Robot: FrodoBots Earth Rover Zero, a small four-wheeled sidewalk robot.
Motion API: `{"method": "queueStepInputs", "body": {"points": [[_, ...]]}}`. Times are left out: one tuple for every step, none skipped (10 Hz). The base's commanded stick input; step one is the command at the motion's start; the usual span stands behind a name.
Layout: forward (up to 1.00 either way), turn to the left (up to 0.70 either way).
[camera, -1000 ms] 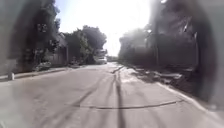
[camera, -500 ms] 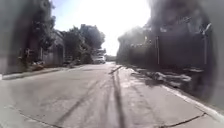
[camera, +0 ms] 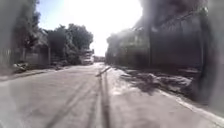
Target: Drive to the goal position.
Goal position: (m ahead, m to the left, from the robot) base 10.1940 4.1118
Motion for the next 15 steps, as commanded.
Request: {"method": "queueStepInputs", "body": {"points": [[1.0, 0.0], [1.0, 0.0], [1.0, 0.0], [1.0, 0.0], [1.0, 0.0], [1.0, 0.0], [1.0, 0.0], [1.0, 0.0], [1.0, 0.0], [1.0, 0.0], [1.0, 0.0], [1.0, 0.0], [1.0, 0.0], [1.0, 0.0], [1.0, 0.0]]}}
